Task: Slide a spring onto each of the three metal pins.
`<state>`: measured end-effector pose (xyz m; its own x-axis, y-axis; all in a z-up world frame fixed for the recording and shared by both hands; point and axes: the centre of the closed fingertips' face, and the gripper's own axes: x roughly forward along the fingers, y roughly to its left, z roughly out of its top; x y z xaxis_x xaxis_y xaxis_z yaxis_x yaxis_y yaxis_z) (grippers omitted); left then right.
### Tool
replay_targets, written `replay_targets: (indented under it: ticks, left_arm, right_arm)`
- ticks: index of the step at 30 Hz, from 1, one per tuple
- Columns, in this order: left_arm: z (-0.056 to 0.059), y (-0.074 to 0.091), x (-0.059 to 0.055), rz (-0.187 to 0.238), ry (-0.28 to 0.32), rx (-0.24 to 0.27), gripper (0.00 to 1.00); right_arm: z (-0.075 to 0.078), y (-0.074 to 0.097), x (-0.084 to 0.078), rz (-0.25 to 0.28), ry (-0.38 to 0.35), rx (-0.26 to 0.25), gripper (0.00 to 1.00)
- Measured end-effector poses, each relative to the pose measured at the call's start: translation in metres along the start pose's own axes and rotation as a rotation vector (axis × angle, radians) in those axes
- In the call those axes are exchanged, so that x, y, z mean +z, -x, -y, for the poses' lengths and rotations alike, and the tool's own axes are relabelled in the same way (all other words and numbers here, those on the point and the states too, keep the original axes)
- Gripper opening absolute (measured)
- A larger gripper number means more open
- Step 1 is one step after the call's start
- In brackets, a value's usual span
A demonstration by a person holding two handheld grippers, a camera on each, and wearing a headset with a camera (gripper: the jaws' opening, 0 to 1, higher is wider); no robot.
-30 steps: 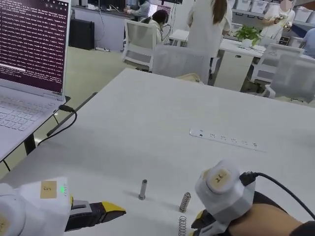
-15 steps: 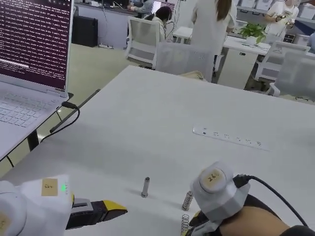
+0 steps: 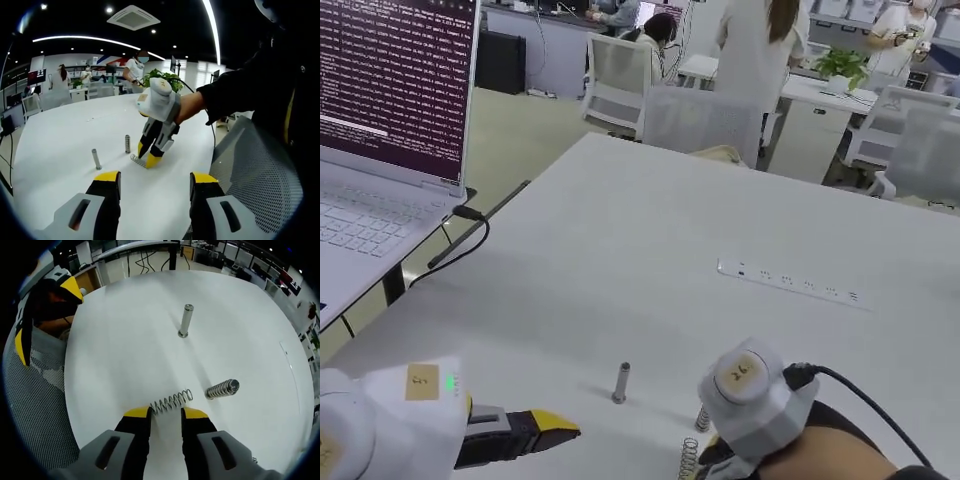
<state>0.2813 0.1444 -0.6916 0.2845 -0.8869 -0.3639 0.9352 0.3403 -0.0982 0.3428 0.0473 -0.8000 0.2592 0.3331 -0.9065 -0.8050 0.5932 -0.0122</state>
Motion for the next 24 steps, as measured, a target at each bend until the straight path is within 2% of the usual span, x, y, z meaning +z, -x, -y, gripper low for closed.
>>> replay_targets:
  ticks: [4,11,24]
  left_arm:
    - [0.000,0.000,0.000,0.001,0.001,-0.001,0.50]
    - [0.002,0.000,0.000,-0.002,0.000,-0.007,0.50]
    - [0.001,0.001,-0.003,-0.007,0.005,0.001,0.49]
  right_arm:
    - [-0.005,0.002,0.002,0.012,-0.014,0.019,0.26]
    - [-0.005,-0.003,0.007,0.022,-0.037,0.001,0.30]
    - [-0.002,-0.008,0.015,0.035,-0.006,-0.005,0.26]
